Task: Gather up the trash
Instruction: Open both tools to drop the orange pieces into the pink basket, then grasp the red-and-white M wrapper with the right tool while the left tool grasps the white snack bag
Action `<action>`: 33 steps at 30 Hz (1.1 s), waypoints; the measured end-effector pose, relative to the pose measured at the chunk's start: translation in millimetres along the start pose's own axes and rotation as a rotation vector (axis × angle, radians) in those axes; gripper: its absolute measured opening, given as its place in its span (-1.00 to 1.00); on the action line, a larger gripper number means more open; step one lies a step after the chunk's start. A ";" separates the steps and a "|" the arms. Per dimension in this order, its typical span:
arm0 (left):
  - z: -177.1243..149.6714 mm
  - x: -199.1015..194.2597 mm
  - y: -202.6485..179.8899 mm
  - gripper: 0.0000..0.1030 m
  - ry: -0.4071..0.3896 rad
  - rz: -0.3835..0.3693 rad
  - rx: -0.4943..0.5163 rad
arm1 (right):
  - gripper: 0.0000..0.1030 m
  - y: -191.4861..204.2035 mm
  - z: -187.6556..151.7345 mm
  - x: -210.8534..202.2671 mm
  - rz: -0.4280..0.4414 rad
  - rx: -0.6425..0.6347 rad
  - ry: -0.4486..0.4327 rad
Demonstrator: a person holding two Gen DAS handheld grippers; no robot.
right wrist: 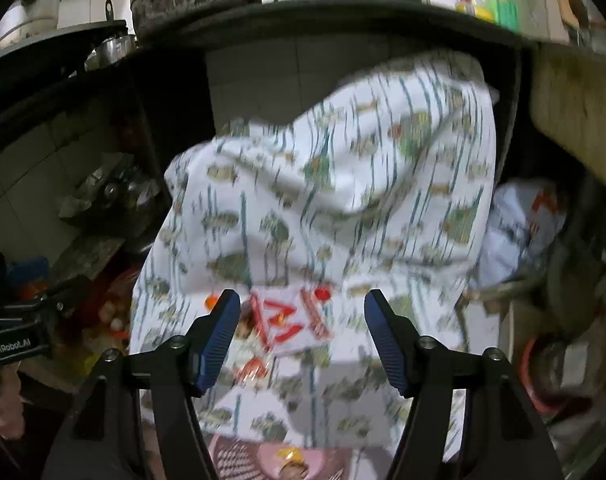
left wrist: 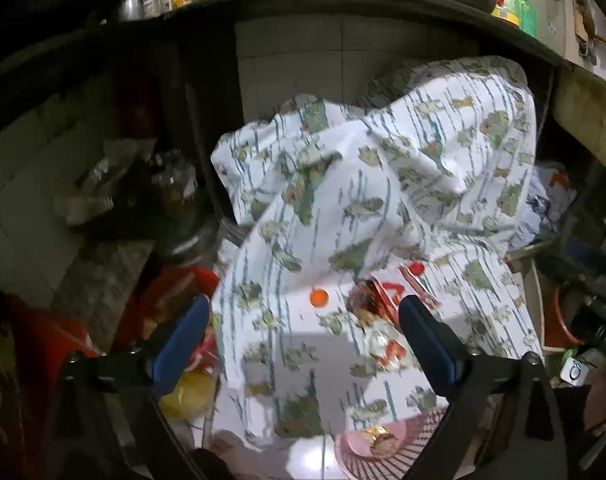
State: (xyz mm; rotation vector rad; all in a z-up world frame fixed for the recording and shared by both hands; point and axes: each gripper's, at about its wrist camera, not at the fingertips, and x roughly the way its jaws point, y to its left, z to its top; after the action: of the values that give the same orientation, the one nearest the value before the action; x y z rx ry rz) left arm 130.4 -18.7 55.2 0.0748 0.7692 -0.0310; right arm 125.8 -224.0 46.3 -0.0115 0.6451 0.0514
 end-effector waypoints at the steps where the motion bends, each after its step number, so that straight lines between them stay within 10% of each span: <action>1: 3.9 2.6 3.4 0.84 -0.007 0.004 -0.012 | 0.30 -1.7 5.0 2.5 -0.006 -0.002 -0.004; 13: -1.9 91.2 29.5 0.84 0.159 0.018 -0.073 | 0.33 -23.7 -4.9 79.7 -0.088 0.041 0.076; 33: -18.0 176.1 27.9 0.79 0.447 -0.186 -0.265 | 0.38 -33.2 0.2 140.6 -0.043 0.159 0.264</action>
State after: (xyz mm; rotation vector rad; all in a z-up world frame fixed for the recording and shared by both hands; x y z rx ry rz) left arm 245.8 10.4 -78.7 -0.2503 1.2184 -0.0910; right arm 239.8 -251.0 -38.2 0.1234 0.9111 -0.0435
